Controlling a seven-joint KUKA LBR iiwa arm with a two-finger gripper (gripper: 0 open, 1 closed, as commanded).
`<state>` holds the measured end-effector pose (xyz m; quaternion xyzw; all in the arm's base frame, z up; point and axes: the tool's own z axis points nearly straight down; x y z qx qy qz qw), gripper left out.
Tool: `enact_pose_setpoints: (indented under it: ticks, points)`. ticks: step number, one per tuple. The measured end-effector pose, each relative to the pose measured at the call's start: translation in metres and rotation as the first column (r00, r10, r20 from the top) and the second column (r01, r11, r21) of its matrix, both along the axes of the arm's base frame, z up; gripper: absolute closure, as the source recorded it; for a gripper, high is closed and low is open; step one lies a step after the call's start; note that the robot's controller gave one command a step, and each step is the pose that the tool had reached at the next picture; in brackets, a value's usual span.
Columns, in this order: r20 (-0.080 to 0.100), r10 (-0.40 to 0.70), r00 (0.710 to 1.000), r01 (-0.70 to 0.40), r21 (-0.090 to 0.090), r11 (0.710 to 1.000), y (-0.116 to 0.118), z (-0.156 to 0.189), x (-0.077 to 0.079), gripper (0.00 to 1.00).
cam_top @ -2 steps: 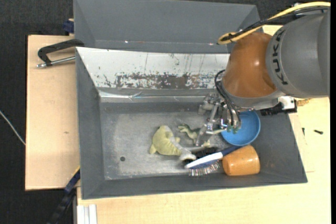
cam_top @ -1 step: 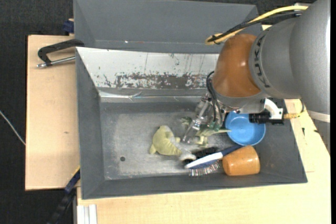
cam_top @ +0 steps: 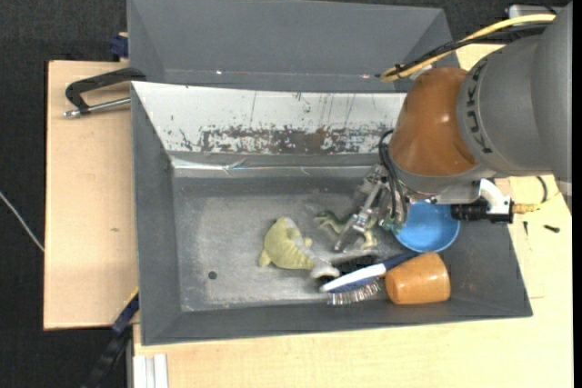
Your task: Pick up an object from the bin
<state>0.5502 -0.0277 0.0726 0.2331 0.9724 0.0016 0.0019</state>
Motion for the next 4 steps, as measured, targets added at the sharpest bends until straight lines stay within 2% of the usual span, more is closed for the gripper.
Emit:
enact_pose_setpoints:
  ticks: [1, 3, 4]
  points:
    - [0.002, 0.002, 1.0, -0.002, 0.0, 1.0, 0.001, 0.001, 0.001, 1.0]
    - [0.002, 0.005, 1.0, -0.005, -0.001, 1.0, 0.003, 0.044, 0.004, 1.0]
    - [0.008, 0.007, 1.0, -0.007, -0.002, 1.0, 0.004, 0.114, 0.007, 1.0]
